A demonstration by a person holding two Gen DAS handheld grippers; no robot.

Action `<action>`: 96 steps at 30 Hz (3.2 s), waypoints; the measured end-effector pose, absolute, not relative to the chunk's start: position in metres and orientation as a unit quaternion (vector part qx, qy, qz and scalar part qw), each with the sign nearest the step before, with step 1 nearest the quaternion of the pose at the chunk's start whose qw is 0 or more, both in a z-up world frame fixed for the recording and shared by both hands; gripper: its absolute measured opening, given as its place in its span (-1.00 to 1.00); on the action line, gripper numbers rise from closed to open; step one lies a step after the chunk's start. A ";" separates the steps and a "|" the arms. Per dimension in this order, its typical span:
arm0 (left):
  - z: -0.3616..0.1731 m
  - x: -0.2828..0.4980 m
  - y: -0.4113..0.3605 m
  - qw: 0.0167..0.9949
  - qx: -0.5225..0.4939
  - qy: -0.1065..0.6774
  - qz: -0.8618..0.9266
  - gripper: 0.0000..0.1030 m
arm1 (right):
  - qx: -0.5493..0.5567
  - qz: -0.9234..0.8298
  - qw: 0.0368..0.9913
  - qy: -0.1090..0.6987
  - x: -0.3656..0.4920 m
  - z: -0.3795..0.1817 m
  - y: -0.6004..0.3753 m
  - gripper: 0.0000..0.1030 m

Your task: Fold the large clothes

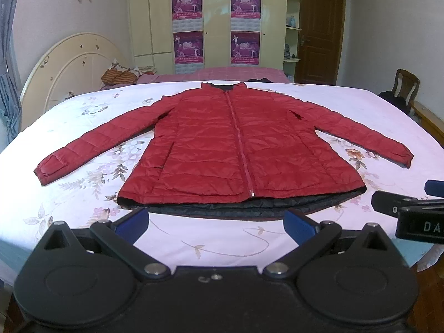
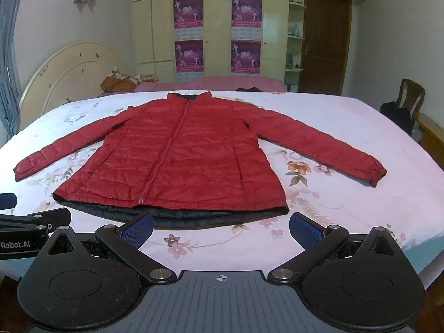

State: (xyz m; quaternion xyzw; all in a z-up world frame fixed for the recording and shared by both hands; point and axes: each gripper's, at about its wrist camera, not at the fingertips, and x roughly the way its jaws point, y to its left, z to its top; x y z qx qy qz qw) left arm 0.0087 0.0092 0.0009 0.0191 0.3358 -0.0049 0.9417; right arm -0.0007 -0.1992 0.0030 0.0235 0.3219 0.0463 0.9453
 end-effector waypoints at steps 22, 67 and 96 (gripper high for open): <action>0.002 0.008 0.013 0.942 0.019 0.334 -0.003 1.00 | 0.023 0.046 0.946 0.320 0.001 0.003 -0.197 1.00; 0.003 0.011 0.015 0.943 0.019 0.333 -0.002 1.00 | 0.017 0.049 0.946 0.320 0.005 0.008 -0.194 1.00; -0.016 0.120 0.041 0.934 -0.046 0.350 -0.046 1.00 | 0.127 -0.027 0.935 0.329 0.113 -0.010 -0.245 1.00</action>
